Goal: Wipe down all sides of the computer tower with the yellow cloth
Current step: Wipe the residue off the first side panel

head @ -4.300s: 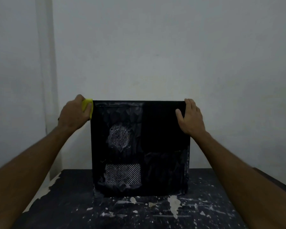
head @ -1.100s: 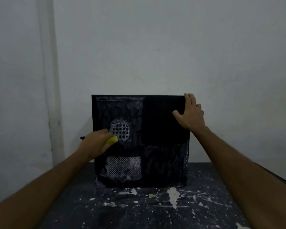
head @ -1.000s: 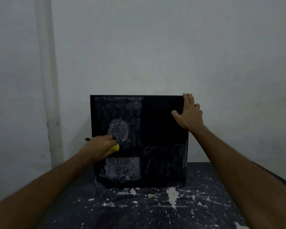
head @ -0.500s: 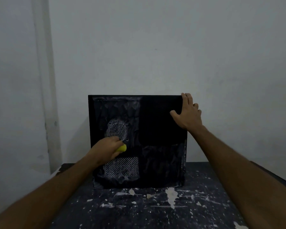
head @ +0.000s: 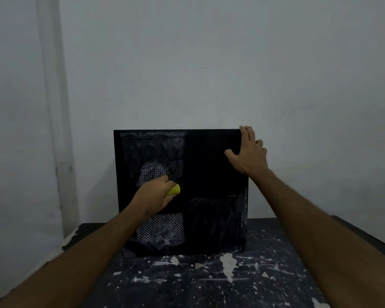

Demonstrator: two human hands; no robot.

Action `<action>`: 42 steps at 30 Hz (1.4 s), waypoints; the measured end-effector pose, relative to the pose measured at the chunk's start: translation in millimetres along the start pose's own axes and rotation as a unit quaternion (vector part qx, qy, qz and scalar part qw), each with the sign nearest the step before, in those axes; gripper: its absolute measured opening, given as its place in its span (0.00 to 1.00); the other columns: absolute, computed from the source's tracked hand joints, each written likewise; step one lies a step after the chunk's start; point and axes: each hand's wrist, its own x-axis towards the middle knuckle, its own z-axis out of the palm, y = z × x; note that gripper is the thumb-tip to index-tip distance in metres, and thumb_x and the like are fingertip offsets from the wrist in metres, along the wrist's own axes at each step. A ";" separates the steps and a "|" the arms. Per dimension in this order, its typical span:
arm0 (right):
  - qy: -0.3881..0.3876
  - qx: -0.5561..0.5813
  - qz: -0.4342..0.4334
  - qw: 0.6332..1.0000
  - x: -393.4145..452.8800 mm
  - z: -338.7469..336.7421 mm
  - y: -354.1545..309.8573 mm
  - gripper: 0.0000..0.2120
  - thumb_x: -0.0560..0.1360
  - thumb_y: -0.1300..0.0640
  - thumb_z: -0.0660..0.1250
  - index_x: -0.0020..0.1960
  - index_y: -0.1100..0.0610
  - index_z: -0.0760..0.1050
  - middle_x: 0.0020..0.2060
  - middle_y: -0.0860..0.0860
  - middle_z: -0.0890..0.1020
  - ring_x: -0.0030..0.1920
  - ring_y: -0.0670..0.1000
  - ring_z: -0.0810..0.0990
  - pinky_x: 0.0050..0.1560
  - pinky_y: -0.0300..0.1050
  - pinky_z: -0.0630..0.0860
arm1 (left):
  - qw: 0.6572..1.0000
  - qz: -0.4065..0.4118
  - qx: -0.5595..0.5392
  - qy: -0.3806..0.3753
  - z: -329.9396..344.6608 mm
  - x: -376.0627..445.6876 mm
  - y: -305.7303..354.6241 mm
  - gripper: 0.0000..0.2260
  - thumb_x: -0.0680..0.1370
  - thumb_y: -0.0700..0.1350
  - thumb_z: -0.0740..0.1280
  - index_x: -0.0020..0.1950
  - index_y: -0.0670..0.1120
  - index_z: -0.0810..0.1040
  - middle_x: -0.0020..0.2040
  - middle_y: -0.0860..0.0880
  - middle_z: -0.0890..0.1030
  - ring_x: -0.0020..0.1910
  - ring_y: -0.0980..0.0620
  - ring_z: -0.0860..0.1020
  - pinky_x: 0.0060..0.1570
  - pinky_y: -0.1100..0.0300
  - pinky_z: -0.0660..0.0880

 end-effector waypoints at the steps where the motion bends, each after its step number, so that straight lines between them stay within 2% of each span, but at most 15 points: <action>1: -0.001 -0.001 0.001 1.000 0.1 0.1 -0.2 0.43 0.77 0.37 0.63 0.82 0.53 0.48 0.82 0.49 0.50 0.70 0.65 0.66 0.67 0.64 0.67 | 1.000 -0.006 -0.008 0.000 -1.7 3.2 1.1 0.14 0.81 0.52 0.69 0.61 0.45 0.81 0.51 0.46 0.78 0.46 0.45 0.80 0.41 0.51 0.78; 4: -0.003 -0.004 0.003 1.000 -0.1 -0.6 1.0 0.43 0.77 0.37 0.63 0.82 0.53 0.47 0.82 0.49 0.50 0.69 0.65 0.66 0.66 0.63 0.66 | 0.997 0.031 0.034 -0.063 -0.7 11.0 10.2 0.14 0.82 0.54 0.66 0.62 0.46 0.80 0.53 0.47 0.77 0.48 0.45 0.80 0.41 0.54 0.74; 7: -0.005 -0.005 -0.001 1.000 0.0 -1.4 0.4 0.43 0.77 0.37 0.63 0.82 0.53 0.48 0.82 0.49 0.50 0.68 0.65 0.66 0.66 0.63 0.67 | 1.000 0.011 0.009 -0.020 2.5 13.0 15.4 0.14 0.82 0.52 0.68 0.60 0.43 0.81 0.50 0.44 0.78 0.44 0.42 0.79 0.37 0.53 0.73; 11: -0.004 -0.006 0.003 1.000 0.0 -1.6 0.0 0.43 0.76 0.37 0.63 0.82 0.53 0.48 0.82 0.49 0.50 0.68 0.65 0.67 0.66 0.62 0.67 | 1.000 -0.018 0.004 -0.005 8.9 11.3 24.9 0.14 0.82 0.52 0.68 0.60 0.43 0.80 0.51 0.45 0.78 0.45 0.42 0.79 0.38 0.51 0.75; 14: -0.003 -0.008 0.000 1.000 0.4 -2.6 -0.1 0.43 0.76 0.37 0.63 0.82 0.53 0.48 0.82 0.49 0.51 0.68 0.65 0.67 0.65 0.62 0.67 | 0.995 -0.067 -0.042 0.066 12.1 8.8 28.5 0.13 0.80 0.51 0.71 0.58 0.43 0.82 0.47 0.45 0.78 0.40 0.43 0.79 0.33 0.51 0.75; 17: 0.000 -0.002 0.001 1.000 -0.6 -1.5 0.2 0.43 0.76 0.37 0.63 0.82 0.53 0.49 0.81 0.49 0.51 0.67 0.64 0.68 0.65 0.62 0.67 | 0.991 -0.094 -0.057 0.077 12.7 10.7 33.3 0.13 0.81 0.51 0.69 0.56 0.42 0.81 0.46 0.44 0.78 0.41 0.42 0.79 0.35 0.50 0.76; 20: -0.001 0.002 -0.001 1.000 -0.5 -1.5 -0.1 0.43 0.76 0.36 0.63 0.82 0.53 0.49 0.81 0.49 0.51 0.67 0.64 0.67 0.65 0.63 0.67 | 0.967 -0.177 -0.108 0.150 6.6 16.7 37.5 0.13 0.82 0.52 0.68 0.50 0.42 0.79 0.44 0.44 0.80 0.41 0.43 0.79 0.38 0.49 0.76; 24: -0.003 0.007 0.005 1.000 -1.4 -1.1 -2.0 0.43 0.76 0.37 0.63 0.82 0.53 0.49 0.81 0.49 0.51 0.68 0.64 0.66 0.66 0.63 0.66 | 0.965 -0.196 -0.104 0.142 9.2 19.6 53.8 0.13 0.82 0.51 0.68 0.47 0.42 0.76 0.41 0.44 0.78 0.37 0.43 0.77 0.34 0.50 0.74; 28: -0.002 0.003 0.003 1.000 -1.2 -2.0 -1.1 0.43 0.76 0.37 0.63 0.82 0.53 0.49 0.81 0.49 0.51 0.68 0.64 0.67 0.66 0.63 0.67 | 0.908 -0.306 -0.196 0.211 9.8 24.6 66.2 0.14 0.83 0.53 0.66 0.44 0.44 0.74 0.37 0.49 0.77 0.35 0.49 0.76 0.34 0.52 0.73; 30: -0.004 0.005 0.003 1.000 -1.2 -2.4 -1.2 0.43 0.76 0.37 0.63 0.82 0.53 0.48 0.81 0.49 0.51 0.68 0.64 0.67 0.66 0.63 0.67 | 0.912 -0.297 -0.199 0.202 14.4 25.7 75.0 0.14 0.83 0.53 0.66 0.45 0.44 0.74 0.38 0.48 0.77 0.36 0.48 0.77 0.34 0.51 0.74; 34: -0.004 -0.001 0.000 1.000 0.1 -4.4 -1.0 0.43 0.76 0.37 0.63 0.82 0.53 0.49 0.81 0.49 0.51 0.68 0.64 0.67 0.66 0.62 0.67 | 0.889 -0.327 -0.223 0.229 11.7 32.6 73.2 0.12 0.82 0.53 0.66 0.47 0.45 0.74 0.39 0.48 0.78 0.37 0.47 0.78 0.36 0.49 0.76; 37: -0.006 0.001 0.003 1.000 -0.6 -3.9 -2.1 0.43 0.76 0.37 0.63 0.82 0.53 0.49 0.81 0.49 0.51 0.68 0.64 0.67 0.66 0.63 0.67 | 0.909 -0.288 -0.202 0.224 9.3 37.1 71.7 0.13 0.82 0.52 0.67 0.47 0.44 0.75 0.39 0.47 0.78 0.37 0.47 0.77 0.35 0.50 0.75; 40: -0.004 0.000 0.004 1.000 -0.3 -3.3 -2.2 0.43 0.76 0.37 0.63 0.82 0.53 0.49 0.81 0.49 0.51 0.68 0.64 0.67 0.66 0.63 0.67 | 0.901 -0.291 -0.213 0.241 2.4 41.7 65.7 0.13 0.83 0.52 0.67 0.48 0.43 0.75 0.40 0.46 0.79 0.38 0.44 0.78 0.36 0.49 0.75; 42: -0.003 0.002 0.004 1.000 -0.7 -2.6 -1.4 0.43 0.76 0.37 0.63 0.82 0.53 0.49 0.81 0.49 0.51 0.68 0.64 0.67 0.66 0.63 0.67 | 0.913 -0.276 -0.190 0.232 -0.9 45.0 61.4 0.12 0.82 0.52 0.67 0.47 0.43 0.75 0.40 0.45 0.79 0.38 0.44 0.78 0.37 0.49 0.75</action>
